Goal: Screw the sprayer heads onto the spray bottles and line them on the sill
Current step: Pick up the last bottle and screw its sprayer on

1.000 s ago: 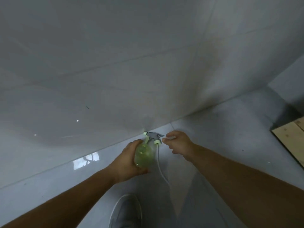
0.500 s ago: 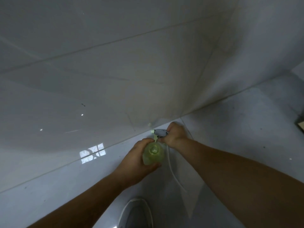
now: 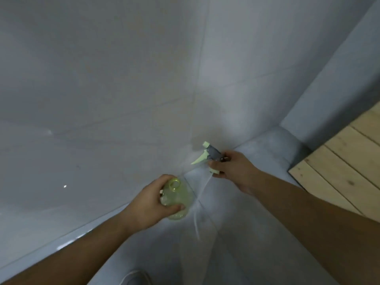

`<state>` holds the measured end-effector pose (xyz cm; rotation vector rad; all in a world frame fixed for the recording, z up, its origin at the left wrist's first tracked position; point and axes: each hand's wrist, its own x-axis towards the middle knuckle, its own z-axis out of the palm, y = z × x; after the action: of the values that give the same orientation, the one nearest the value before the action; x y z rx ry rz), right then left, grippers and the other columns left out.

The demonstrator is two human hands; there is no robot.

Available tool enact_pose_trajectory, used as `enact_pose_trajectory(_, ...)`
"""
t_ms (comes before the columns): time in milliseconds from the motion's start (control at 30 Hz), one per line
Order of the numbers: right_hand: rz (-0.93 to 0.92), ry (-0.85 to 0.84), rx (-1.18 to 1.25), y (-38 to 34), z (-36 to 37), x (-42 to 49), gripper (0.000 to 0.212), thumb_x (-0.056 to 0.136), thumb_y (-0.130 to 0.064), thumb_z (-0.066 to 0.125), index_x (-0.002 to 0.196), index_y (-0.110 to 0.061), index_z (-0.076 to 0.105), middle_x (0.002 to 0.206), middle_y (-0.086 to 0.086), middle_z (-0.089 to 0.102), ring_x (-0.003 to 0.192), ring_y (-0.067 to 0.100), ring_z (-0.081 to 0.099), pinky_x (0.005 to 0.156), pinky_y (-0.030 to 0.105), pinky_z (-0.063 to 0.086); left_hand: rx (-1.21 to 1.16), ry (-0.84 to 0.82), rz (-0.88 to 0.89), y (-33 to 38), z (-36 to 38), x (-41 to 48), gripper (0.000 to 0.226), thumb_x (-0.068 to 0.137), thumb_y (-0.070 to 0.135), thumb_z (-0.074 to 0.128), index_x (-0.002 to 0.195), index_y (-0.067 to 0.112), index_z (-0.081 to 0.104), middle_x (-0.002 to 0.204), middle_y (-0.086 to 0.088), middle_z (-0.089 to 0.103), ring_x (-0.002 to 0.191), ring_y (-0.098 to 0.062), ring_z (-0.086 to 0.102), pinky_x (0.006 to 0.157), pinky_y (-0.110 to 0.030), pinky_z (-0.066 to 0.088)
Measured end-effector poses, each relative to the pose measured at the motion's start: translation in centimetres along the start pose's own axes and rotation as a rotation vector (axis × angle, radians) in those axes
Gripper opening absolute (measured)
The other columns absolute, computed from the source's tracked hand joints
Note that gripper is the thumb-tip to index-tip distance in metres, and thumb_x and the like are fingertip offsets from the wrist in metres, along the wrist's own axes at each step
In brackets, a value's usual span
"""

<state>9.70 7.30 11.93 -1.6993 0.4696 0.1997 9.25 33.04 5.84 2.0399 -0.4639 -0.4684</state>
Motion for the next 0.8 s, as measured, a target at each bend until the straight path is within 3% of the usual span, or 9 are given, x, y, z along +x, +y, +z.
enact_pose_trajectory(133, -0.176, 0.113, 0.047, -7.4, -5.9, -6.0, 0.015, 0.086, -0.004, 0.07, 0.098, 0.002, 0.063, 0.083, 0.011, 0.061, 0.082, 0.023, 0.063, 0.074, 0.032, 0.062, 0.076, -0.074, 0.117, 7.7, -1.5, 1.0, 0.051, 0.07, 0.037, 0.09, 0.112, 0.036, 0.062, 0.104, 0.015, 0.069, 0.098, -0.002, 0.066, 0.086, -0.018, 0.054)
enact_pose_trajectory(233, -0.31, 0.185, 0.075, -12.0, -9.5, -11.1, 0.011, 0.087, -0.006, 0.07, 0.083, -0.01, 0.061, 0.066, -0.003, 0.065, 0.08, 0.023, 0.065, 0.075, 0.031, 0.061, 0.146, -0.119, 0.196, 14.2, -2.2, 0.3, 0.057, 0.062, 0.054, 0.084, 0.112, 0.04, 0.06, 0.11, 0.012, 0.069, 0.1, -0.011, 0.068, 0.091, -0.031, 0.058)
enact_pose_trajectory(300, -0.385, 0.218, 0.108, -14.0, -11.0, -13.8, 0.01, 0.087, -0.008, 0.071, 0.086, -0.01, 0.061, 0.057, -0.012, 0.066, 0.08, 0.022, 0.067, 0.076, 0.03, 0.061, 0.175, -0.12, 0.246, 17.0, -2.4, -0.1, 0.058, 0.062, 0.057, 0.083, 0.112, 0.04, 0.06, 0.11, 0.01, 0.07, 0.101, -0.015, 0.069, 0.092, -0.038, 0.058)
enact_pose_trajectory(400, -0.506, 0.28, 0.168, -16.2, -12.8, -17.9, 0.024, 0.087, -0.009, 0.072, 0.107, 0.001, 0.064, 0.067, -0.008, 0.068, 0.08, 0.02, 0.068, 0.075, 0.029, 0.062, 0.191, -0.102, 0.295, 20.9, -2.1, -1.0, 0.057, 0.062, 0.058, 0.084, 0.111, 0.038, 0.062, 0.108, 0.006, 0.07, 0.101, -0.021, 0.069, 0.092, -0.043, 0.058)
enact_pose_trajectory(567, -0.677, 0.398, 0.249, -18.7, -15.2, -24.2, 0.024, 0.085, -0.013, 0.073, 0.107, -0.006, 0.066, 0.091, 0.005, 0.067, 0.089, 0.02, 0.068, 0.078, 0.026, 0.061, 0.237, -0.079, 0.312, 25.9, -0.9, -2.4, 0.065, 0.058, 0.061, 0.083, 0.113, 0.033, 0.061, 0.106, 0.003, 0.069, 0.102, -0.019, 0.068, 0.092, -0.043, 0.059)
enact_pose_trajectory(667, -0.734, 0.456, 0.279, -19.2, -16.3, -26.3, 0.026, 0.085, -0.014, 0.073, 0.111, -0.01, 0.066, 0.097, 0.002, 0.071, 0.095, 0.02, 0.07, 0.08, 0.028, 0.061, 0.287, -0.076, 0.273, 26.7, 0.1, -3.3, 0.072, 0.057, 0.064, 0.08, 0.118, 0.031, 0.061, 0.108, 0.006, 0.069, 0.1, -0.016, 0.067, 0.094, -0.039, 0.057)
enact_pose_trajectory(800, -0.778, 0.495, 0.347, -18.8, -16.8, -27.3, 0.029, 0.086, -0.011, 0.072, 0.113, -0.007, 0.065, 0.098, 0.004, 0.072, 0.095, 0.024, 0.07, 0.085, 0.034, 0.06, 0.362, -0.113, 0.241, 26.6, 1.9, -4.5, 0.059, 0.066, 0.053, 0.087, 0.115, 0.034, 0.058, 0.102, 0.01, 0.065, 0.092, -0.011, 0.062, 0.085, -0.026, 0.052)
